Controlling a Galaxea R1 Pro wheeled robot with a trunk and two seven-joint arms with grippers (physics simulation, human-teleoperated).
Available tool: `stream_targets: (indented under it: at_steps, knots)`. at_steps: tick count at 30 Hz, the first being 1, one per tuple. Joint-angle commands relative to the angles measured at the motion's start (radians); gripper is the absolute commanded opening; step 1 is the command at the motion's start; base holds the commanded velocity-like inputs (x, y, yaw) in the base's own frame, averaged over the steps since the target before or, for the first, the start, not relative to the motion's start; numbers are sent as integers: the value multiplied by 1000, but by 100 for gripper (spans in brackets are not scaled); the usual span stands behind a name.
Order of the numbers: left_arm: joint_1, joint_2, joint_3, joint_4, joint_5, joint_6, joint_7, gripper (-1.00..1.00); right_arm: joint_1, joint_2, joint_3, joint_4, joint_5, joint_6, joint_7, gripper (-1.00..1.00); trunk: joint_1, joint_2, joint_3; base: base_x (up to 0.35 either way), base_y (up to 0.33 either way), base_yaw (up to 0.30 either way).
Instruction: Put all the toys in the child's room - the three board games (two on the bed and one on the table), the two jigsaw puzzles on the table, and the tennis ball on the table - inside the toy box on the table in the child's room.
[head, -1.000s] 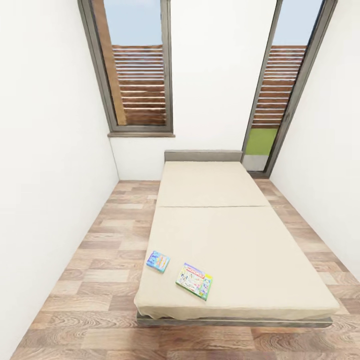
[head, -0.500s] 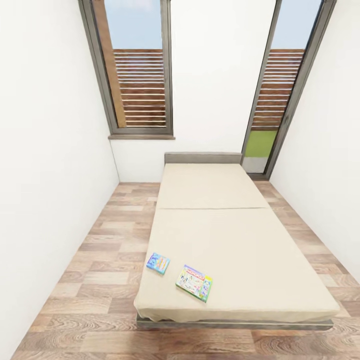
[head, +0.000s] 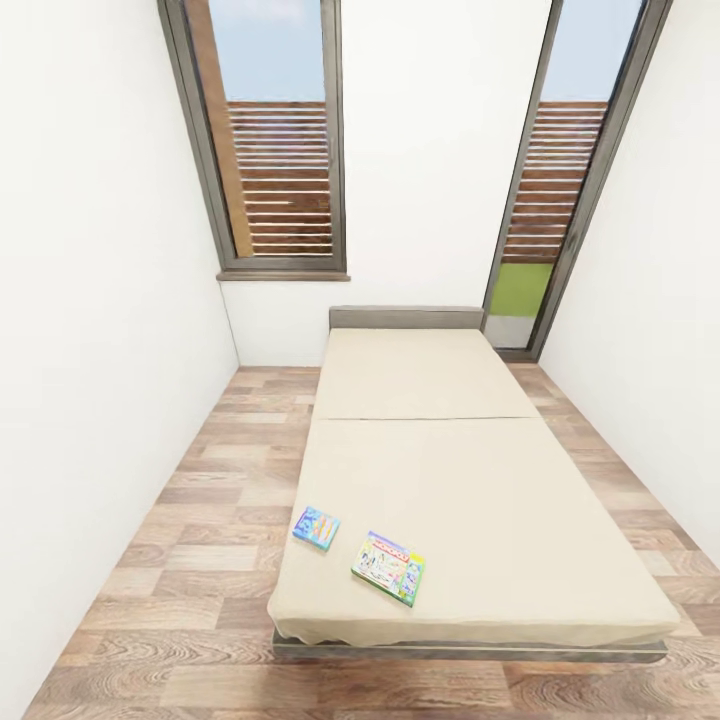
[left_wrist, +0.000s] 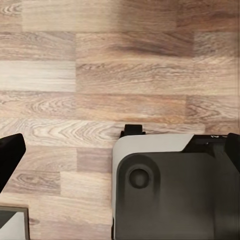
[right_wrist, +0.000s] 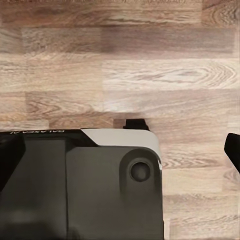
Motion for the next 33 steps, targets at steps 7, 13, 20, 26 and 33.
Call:
stream_targets:
  at_steps: [7,13,20,26,33]
  knots:
    - [-1,-2,-1,1,0,-3,3,100,-1,-5,0,0,1,-21,-4,100,1,-2,-2,0,0,0]
    - [-1,-2,-1,1,-1,-3,3,100,-1,-5,-1,-1,-2,-23,-4,100,1,-2,-2,0,0,0]
    - [-1,-2,-1,1,-1,-7,3,100,-1,2,-1,-4,-5,-22,-4,100,1,-2,-2,0,0,0]
    - [-1,-1,-2,1,-1,-8,3,100,-1,2,-3,-7,-8,-23,-4,100,1,-2,-2,0,0,0]
    - [-1,0,-2,1,-1,-8,2,100,-1,2,-5,-9,-12,-23,-4,100,1,-2,-2,0,0,0]
